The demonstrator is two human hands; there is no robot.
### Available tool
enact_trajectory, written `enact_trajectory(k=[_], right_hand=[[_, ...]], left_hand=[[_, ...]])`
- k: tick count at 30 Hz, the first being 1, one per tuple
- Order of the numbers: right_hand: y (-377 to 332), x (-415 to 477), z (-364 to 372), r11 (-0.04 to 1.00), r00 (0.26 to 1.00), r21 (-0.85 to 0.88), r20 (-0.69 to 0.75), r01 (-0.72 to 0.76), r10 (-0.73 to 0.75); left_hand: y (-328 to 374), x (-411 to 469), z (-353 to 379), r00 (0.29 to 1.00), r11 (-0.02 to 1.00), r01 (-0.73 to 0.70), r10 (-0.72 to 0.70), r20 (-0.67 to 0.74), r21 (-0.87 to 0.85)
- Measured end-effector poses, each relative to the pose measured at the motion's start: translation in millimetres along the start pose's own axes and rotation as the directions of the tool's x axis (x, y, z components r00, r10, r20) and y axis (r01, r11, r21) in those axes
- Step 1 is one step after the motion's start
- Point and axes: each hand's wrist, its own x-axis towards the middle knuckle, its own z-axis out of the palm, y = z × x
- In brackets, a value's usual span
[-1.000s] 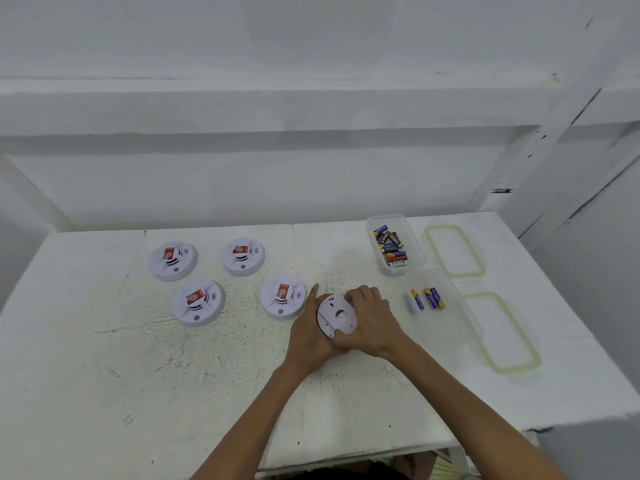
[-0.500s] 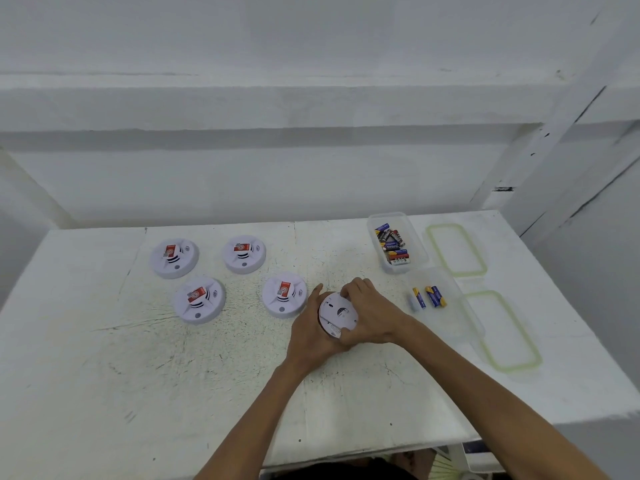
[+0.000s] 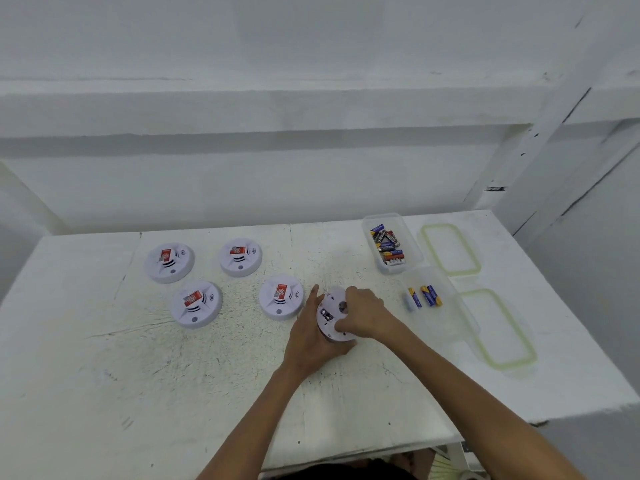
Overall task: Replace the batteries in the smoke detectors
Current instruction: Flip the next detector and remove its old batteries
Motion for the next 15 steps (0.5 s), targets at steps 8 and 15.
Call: enact_trajectory(k=[8, 15], right_hand=[[10.3, -1.0, -2.6, 0.967, 0.989, 0.249, -0.146, 0.062, -0.026], [27.5, -2.7, -2.4, 0.882, 0.923, 0.472, -0.345, 0.015, 0.169]], left_hand=[[4.6, -7.8, -2.1, 1.0, 1.0, 0.013, -0.013, -0.027, -0.008], [1.1, -8.7, -3.2, 0.993, 0.997, -0.04, 0.046, -0.105, 0.059]])
